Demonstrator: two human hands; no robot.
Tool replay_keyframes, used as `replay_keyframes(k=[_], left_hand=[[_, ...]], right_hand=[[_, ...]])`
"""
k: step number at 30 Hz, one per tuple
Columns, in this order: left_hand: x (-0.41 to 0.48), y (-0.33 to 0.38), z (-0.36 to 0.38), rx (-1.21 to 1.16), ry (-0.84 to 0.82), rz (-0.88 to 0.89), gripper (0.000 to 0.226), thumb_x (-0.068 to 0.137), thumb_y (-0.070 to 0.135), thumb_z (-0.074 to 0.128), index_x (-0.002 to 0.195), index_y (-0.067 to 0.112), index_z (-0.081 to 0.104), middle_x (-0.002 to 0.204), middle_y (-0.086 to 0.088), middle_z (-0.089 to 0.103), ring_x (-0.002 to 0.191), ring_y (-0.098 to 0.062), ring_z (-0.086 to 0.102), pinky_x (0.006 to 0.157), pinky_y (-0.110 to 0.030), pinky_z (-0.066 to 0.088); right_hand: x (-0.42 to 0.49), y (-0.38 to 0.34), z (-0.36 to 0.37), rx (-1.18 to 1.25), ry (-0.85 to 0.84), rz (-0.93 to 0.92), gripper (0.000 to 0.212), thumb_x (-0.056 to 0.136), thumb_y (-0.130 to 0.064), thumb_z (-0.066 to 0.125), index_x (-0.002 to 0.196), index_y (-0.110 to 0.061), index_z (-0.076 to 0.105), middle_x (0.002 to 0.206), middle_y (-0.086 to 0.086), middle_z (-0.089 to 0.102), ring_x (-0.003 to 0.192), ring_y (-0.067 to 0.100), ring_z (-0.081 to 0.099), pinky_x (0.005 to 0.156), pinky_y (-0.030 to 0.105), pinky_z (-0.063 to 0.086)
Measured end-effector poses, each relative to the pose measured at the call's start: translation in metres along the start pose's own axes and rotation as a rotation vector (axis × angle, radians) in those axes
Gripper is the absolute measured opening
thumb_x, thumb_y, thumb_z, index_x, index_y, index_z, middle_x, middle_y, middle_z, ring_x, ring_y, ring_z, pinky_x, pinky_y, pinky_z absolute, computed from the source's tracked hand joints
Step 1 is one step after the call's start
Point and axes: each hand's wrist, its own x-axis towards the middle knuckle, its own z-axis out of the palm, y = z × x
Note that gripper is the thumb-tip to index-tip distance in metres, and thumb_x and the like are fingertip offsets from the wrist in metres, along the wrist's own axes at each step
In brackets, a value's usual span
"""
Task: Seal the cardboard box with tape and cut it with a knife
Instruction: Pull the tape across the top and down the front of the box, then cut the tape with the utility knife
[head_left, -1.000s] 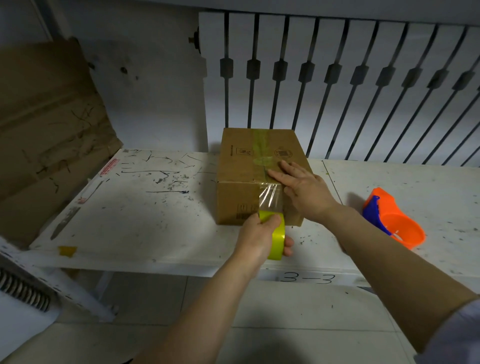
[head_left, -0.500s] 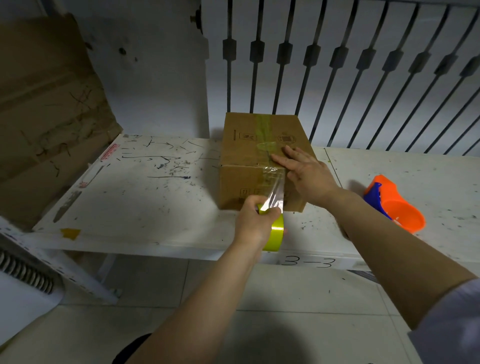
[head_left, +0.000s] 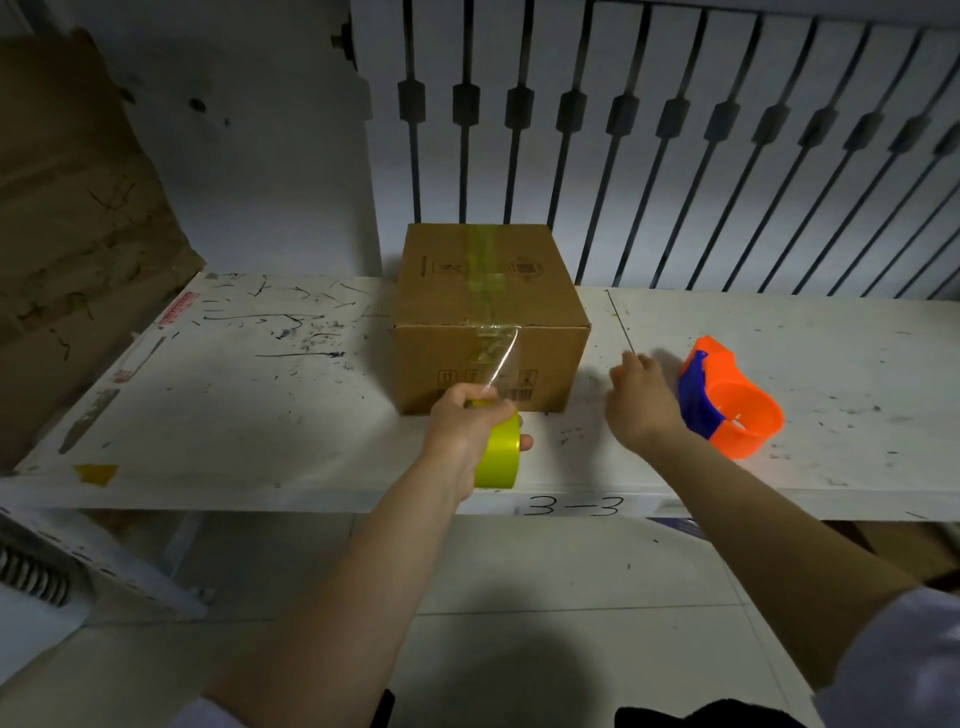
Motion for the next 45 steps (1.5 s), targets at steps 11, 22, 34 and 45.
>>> replay_keyframes(k=[11, 22, 34, 45], left_hand=[[-0.003, -0.003, 0.000, -0.028, -0.011, -0.036, 0.021, 0.081, 0.012, 0.066, 0.100, 0.009, 0.057, 0.079, -0.017, 0.068, 0.050, -0.024, 0.067, 0.053, -0.030, 0.057], [-0.006, 0.004, -0.006, 0.049, 0.020, -0.006, 0.005, 0.085, 0.010, 0.061, 0.087, 0.013, 0.058, 0.075, -0.016, 0.065, 0.047, -0.023, 0.065, 0.057, -0.032, 0.054], [-0.022, 0.014, -0.005, 0.063, 0.008, -0.013, 0.004, 0.086, 0.012, 0.059, 0.086, 0.012, 0.055, 0.079, -0.013, 0.067, 0.051, -0.022, 0.066, 0.059, -0.033, 0.053], [-0.029, 0.018, -0.009, 0.056, 0.022, -0.002, 0.010, 0.086, -0.001, 0.055, 0.090, 0.007, 0.051, 0.076, -0.017, 0.064, 0.055, -0.025, 0.064, 0.053, -0.031, 0.053]], right_hand=[[0.001, 0.028, 0.018, -0.372, -0.106, 0.128, 0.044, 0.079, 0.004, 0.057, 0.121, 0.001, 0.044, 0.117, 0.019, 0.049, 0.104, 0.034, 0.057, 0.083, 0.039, 0.052], [-0.005, 0.009, 0.003, 0.190, -0.067, 0.248, 0.022, 0.092, -0.006, 0.040, 0.110, 0.003, 0.049, 0.102, 0.020, 0.057, 0.092, 0.031, 0.058, 0.077, 0.034, 0.049], [-0.058, -0.017, -0.049, 1.166, -0.108, 0.078, 0.023, 0.089, -0.008, 0.051, 0.113, -0.009, 0.050, 0.096, 0.012, 0.059, 0.071, 0.018, 0.057, 0.060, 0.028, 0.050], [-0.071, -0.035, -0.061, 0.846, -0.403, -0.221, 0.020, 0.097, -0.018, 0.039, 0.113, -0.010, 0.048, 0.080, 0.006, 0.063, 0.058, 0.015, 0.050, 0.052, 0.022, 0.048]])
